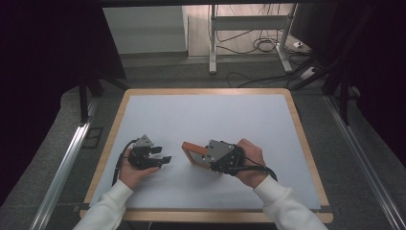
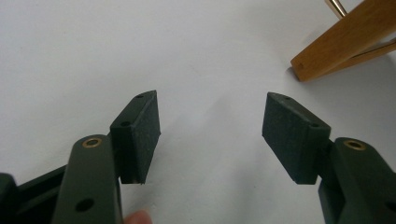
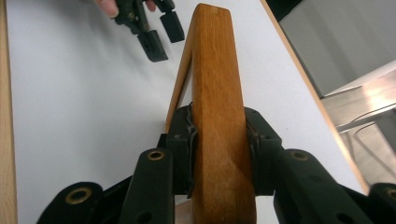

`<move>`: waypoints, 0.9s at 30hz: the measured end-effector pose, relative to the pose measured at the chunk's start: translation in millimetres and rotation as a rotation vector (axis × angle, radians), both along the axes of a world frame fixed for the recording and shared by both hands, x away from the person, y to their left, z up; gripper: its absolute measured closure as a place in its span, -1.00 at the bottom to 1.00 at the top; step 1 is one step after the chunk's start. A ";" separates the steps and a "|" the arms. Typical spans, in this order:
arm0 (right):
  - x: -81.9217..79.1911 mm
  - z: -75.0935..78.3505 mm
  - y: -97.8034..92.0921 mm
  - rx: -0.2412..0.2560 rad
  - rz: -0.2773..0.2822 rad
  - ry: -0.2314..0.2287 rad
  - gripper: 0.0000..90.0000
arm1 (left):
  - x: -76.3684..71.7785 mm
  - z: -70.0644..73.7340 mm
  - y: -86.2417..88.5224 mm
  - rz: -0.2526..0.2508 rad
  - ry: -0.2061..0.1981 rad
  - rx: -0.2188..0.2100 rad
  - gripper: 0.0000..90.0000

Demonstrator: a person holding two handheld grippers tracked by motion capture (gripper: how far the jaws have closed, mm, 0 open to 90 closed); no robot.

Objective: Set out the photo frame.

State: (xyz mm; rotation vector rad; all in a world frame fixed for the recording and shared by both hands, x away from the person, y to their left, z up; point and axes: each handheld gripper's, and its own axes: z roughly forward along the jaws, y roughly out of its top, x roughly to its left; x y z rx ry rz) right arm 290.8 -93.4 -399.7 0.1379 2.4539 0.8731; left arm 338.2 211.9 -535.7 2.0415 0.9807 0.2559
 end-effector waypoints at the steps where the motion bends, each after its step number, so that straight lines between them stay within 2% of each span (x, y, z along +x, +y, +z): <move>1: 3.0 0.4 -1.1 0.004 -0.006 0.009 0.49 | 0.0 0.0 0.0 -0.001 0.000 0.000 -0.19; 9: 27.0 -0.8 -9.1 0.032 -0.062 0.041 0.35 | 0.2 -0.7 -1.0 -0.006 0.006 0.003 -0.20; 16: 46.1 -2.0 -10.3 0.035 -0.107 0.070 0.23 | 0.3 -1.3 -1.9 -0.012 0.014 0.005 -0.20; 21: 60.2 -4.0 -13.3 0.054 -0.146 0.106 0.15 | 0.7 -1.7 -1.4 -0.012 0.015 0.003 -0.20; 27: 71.6 -7.9 -14.3 0.060 -0.184 0.116 0.03 | 0.6 -1.6 -1.6 -0.014 0.016 0.001 -0.21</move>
